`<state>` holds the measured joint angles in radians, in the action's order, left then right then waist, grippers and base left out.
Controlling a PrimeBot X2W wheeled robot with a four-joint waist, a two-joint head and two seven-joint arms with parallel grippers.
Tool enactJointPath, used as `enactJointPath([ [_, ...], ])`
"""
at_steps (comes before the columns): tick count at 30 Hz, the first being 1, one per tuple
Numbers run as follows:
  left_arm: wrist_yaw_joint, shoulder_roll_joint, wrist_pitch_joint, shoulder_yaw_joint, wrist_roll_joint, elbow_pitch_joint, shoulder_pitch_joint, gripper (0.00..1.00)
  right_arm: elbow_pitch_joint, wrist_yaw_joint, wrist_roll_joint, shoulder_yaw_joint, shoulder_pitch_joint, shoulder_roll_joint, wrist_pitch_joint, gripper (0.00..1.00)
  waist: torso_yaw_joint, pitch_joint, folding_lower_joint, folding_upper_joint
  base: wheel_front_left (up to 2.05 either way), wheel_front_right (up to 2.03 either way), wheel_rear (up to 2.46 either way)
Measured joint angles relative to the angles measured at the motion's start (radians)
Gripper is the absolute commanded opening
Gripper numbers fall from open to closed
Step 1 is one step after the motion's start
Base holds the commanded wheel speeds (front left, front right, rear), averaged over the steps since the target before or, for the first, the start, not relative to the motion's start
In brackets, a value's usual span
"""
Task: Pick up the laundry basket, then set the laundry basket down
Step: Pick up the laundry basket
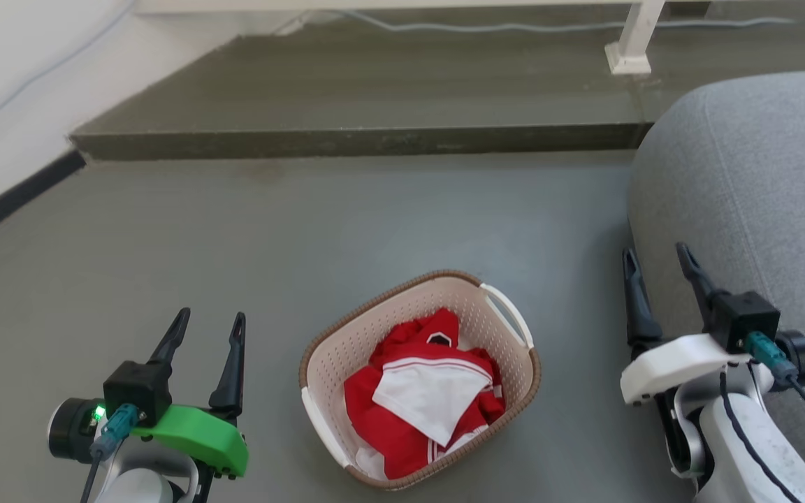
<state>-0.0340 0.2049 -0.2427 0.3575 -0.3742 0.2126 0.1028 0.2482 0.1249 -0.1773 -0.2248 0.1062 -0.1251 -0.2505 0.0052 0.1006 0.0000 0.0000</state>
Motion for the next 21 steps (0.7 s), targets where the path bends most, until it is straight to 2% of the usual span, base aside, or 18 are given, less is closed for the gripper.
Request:
enactJointPath([
  [6, 0.027, -0.005, 0.012, 0.012, -0.012, 0.012, 0.033, 1.0, -0.04, 0.0, 0.004, 0.026, 0.036, 0.003, -0.001, 1.0, -0.002, 0.078, 0.0, 0.0, 0.0, 0.0, 0.0],
  [21, 0.081, -0.028, 0.102, 0.038, -0.042, 0.198, 0.164, 1.0, -0.136, 0.0, 0.038, 0.047, 0.143, 0.031, -0.004, 1.0, -0.02, 0.287, 0.0001, 0.0, 0.0, 0.0, 0.0],
])
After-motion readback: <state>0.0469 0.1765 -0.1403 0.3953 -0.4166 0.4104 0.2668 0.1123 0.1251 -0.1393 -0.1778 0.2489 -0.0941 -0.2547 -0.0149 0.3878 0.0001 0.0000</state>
